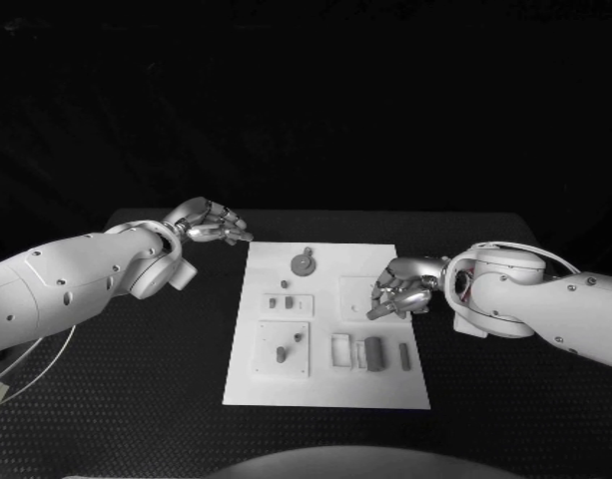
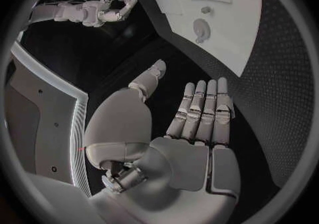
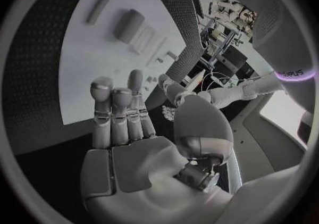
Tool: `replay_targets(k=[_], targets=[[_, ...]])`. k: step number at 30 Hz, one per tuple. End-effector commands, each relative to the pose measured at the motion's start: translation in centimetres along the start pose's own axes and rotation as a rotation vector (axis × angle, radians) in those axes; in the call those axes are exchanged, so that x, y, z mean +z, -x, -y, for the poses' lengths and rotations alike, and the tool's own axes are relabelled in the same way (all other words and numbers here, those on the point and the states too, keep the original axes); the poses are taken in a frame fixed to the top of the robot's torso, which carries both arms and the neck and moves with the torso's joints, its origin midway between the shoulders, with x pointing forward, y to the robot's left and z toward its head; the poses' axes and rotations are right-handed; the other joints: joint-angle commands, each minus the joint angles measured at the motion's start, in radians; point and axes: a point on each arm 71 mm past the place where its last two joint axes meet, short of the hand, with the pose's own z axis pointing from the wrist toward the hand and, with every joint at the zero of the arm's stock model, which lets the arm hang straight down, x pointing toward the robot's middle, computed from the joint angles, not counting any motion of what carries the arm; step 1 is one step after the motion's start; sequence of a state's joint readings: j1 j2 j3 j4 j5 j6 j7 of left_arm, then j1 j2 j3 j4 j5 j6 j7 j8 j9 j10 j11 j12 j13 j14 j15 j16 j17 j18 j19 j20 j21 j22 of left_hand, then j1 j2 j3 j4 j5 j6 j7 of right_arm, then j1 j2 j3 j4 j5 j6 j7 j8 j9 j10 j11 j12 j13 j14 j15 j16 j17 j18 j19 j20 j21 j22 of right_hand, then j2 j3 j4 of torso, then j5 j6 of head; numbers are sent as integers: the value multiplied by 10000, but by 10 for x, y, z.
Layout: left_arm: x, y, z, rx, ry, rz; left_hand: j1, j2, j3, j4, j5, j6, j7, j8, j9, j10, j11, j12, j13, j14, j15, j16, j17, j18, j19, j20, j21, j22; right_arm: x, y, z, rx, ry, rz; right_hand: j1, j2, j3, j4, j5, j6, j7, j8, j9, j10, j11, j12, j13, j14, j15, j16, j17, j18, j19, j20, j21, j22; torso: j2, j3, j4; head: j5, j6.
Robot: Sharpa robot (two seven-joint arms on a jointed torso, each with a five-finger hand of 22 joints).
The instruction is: Assemble the parts on the task board
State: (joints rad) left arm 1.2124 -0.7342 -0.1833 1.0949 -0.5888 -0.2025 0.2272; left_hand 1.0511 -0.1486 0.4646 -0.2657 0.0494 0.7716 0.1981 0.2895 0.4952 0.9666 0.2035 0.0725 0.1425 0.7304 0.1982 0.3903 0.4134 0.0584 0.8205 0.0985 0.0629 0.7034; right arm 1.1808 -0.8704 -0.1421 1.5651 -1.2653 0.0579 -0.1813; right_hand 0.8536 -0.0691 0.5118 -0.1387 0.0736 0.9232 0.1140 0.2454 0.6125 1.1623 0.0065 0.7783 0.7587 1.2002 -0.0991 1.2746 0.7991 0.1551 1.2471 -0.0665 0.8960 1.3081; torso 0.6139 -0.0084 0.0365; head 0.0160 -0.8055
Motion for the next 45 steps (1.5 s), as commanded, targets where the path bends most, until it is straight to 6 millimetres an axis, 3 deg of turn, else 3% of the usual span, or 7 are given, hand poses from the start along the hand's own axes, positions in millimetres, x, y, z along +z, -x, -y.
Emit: replay_targets(k=[1,4,7,16,21,40,45], targets=[[0,-5,-2,-181,-64,-260,-66,83,-16,80,18,-88,148,-36,-12,-38,-15,-47,-25,-77,8,-53,3,161,-24,11,56,-17,-3,-8,9,640,-1457,-629,-72,152,1,-187,-9,224,-4,149,130,-396,-47,625,632,-19,-71,308,280,1067,-45,-75,78,210,-88,12,-24,-98,-32],[0,-7,-5,-180,-18,-261,-75,91,-21,84,18,-93,149,-37,-13,-43,-13,-49,-30,-80,11,-56,3,161,-26,11,56,-21,-2,-11,14,1141,-1868,-914,-205,197,20,-204,-5,348,-59,226,228,-413,-106,947,901,5,-126,536,469,1067,3,-78,160,211,-133,34,-57,-47,-166],[1,-7,-7,-184,7,-298,-82,99,-26,87,18,-98,150,-38,-14,-45,-12,-49,-34,-83,13,-59,3,161,-28,12,56,-24,-2,-14,19,1545,-2191,-1188,-242,196,18,-200,-6,437,-88,277,264,-382,-131,1012,945,27,-147,596,516,1067,20,-73,178,209,-215,40,-80,-97,-623],[0,-5,-12,-170,75,-236,-114,129,-48,100,18,-116,157,-43,-18,-57,-7,-52,-50,-93,22,-70,4,162,-38,17,54,-37,4,-21,18,1299,-2715,-2058,-1275,-7,-72,264,-5,843,-287,445,457,-105,-315,1228,1051,161,-324,888,856,1067,174,-87,332,200,-279,58,-102,-58,-556],[0,-7,-11,-188,47,-280,-144,137,-68,112,17,-124,160,-43,-19,-63,-4,-51,-61,-98,25,-76,5,162,-43,21,53,-46,8,-27,16,1200,-2824,-2619,-2237,-357,-23,1098,-10,877,-315,401,493,-78,-355,1215,1048,139,-359,931,1012,1067,124,-140,364,204,-291,46,-93,-145,-643],[0,-10,-8,-335,-32,-405,-426,179,-170,303,16,-171,171,-47,-31,-91,6,-49,-124,-118,49,-111,14,179,-66,39,55,-101,27,-51,11,-492,-3053,-2897,-2275,-476,8,1044,-19,876,-315,370,531,-88,-356,1217,1069,92,-358,964,1142,1067,70,-182,454,218,-214,50,-91,-148,-654],[1,-10,-8,-420,-25,-342,-545,160,-208,389,16,-188,175,-48,-35,-107,12,-49,-152,-134,57,-129,16,192,-80,46,54,-125,32,-53,7,-772,-3020,-2561,-2591,-742,-143,1182,-249,872,-322,358,566,-94,-363,1216,1082,64,-366,968,1205,1067,25,-186,489,209,-208,48,-96,-150,-607]])
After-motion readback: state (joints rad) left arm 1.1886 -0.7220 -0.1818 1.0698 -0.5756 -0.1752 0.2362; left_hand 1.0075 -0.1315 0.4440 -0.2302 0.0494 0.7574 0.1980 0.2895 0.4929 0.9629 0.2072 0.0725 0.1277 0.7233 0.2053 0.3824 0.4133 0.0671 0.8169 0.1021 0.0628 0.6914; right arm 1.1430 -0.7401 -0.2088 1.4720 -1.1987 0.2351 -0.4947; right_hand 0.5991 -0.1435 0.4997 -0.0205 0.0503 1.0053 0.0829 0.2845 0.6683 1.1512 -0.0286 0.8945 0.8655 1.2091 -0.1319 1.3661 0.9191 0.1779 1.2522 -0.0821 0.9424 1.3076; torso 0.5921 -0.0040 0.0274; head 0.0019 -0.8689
